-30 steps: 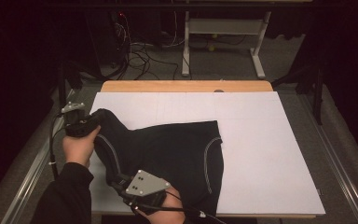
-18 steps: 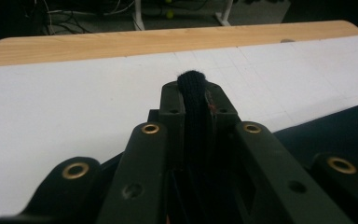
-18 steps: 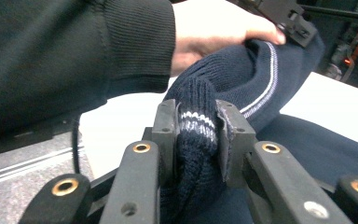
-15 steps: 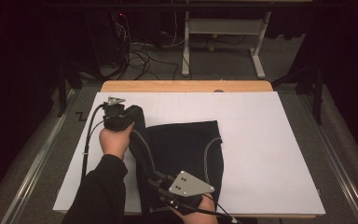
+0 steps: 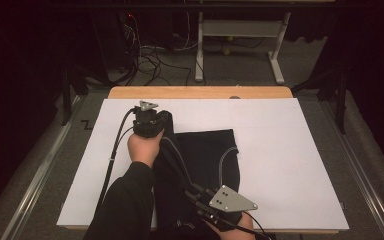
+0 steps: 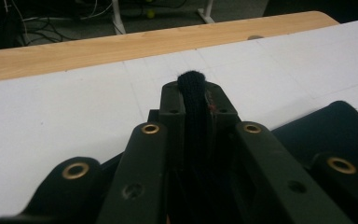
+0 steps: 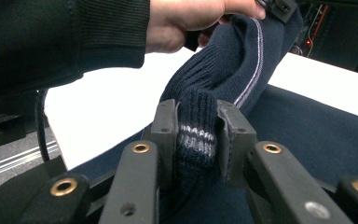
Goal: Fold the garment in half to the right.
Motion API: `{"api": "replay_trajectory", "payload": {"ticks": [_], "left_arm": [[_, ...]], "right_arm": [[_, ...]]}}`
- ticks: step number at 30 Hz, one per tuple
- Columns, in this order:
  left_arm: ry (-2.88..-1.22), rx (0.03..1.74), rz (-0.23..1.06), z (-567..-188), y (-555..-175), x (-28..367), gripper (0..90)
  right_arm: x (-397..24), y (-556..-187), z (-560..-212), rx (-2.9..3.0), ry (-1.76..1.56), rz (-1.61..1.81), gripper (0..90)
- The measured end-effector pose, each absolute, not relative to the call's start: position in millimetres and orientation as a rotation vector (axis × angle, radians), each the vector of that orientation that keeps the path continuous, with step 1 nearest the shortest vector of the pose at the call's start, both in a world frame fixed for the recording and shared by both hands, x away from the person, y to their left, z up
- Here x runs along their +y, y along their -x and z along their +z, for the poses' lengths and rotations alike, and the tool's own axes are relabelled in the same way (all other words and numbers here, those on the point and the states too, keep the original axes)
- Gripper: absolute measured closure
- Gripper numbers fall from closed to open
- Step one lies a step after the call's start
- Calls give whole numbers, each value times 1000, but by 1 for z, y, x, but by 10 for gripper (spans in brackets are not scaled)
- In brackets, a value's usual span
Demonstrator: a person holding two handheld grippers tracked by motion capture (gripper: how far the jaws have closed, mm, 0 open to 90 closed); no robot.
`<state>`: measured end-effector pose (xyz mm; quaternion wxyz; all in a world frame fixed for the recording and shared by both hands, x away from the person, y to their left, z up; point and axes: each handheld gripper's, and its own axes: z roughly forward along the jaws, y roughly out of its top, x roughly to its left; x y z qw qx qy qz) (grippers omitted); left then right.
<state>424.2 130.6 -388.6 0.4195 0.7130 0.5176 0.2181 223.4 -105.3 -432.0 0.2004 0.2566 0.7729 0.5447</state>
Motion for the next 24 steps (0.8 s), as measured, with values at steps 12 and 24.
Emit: {"api": "replay_trajectory", "payload": {"ticks": [12, 24], "left_arm": [[-1825, 1254, 524, -390, -429, 100, 764], [-1877, 1208, 477, -399, -436, 56, 757]], "right_arm": [[-125, -218, -441, 2164, -756, 1480, 712], [-157, -214, -447, 2160, -819, 1424, 703]]}}
